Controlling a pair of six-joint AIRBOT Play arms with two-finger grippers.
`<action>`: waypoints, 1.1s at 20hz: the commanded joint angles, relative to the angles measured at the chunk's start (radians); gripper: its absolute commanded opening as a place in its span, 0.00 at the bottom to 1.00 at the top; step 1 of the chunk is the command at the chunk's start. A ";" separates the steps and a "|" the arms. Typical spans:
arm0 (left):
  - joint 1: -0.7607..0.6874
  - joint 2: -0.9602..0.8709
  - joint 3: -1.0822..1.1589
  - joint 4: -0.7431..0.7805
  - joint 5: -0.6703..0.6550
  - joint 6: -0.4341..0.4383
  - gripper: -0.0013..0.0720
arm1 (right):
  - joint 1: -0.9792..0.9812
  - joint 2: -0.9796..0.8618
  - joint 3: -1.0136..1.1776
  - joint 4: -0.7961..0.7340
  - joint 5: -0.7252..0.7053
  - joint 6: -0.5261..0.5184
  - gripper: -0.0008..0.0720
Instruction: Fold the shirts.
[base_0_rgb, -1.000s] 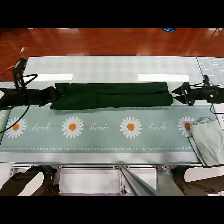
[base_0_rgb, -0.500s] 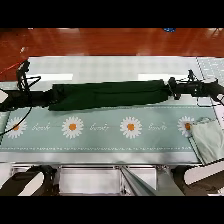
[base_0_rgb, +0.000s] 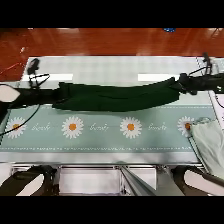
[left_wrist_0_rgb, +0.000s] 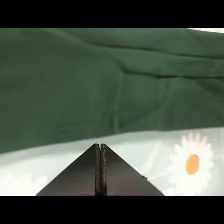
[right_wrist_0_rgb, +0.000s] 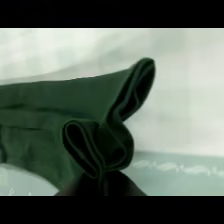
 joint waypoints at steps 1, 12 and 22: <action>-0.199 -0.163 0.108 -0.034 0.060 0.003 0.04 | 0.001 0.326 -0.135 -0.037 0.047 0.037 0.04; -0.723 -0.900 0.887 -0.034 -0.192 -0.148 0.04 | 0.001 0.700 -0.199 -0.023 0.188 0.184 0.04; -0.540 -0.835 0.975 0.031 -0.382 -0.148 0.04 | 0.002 0.691 -0.199 0.034 0.178 0.213 0.04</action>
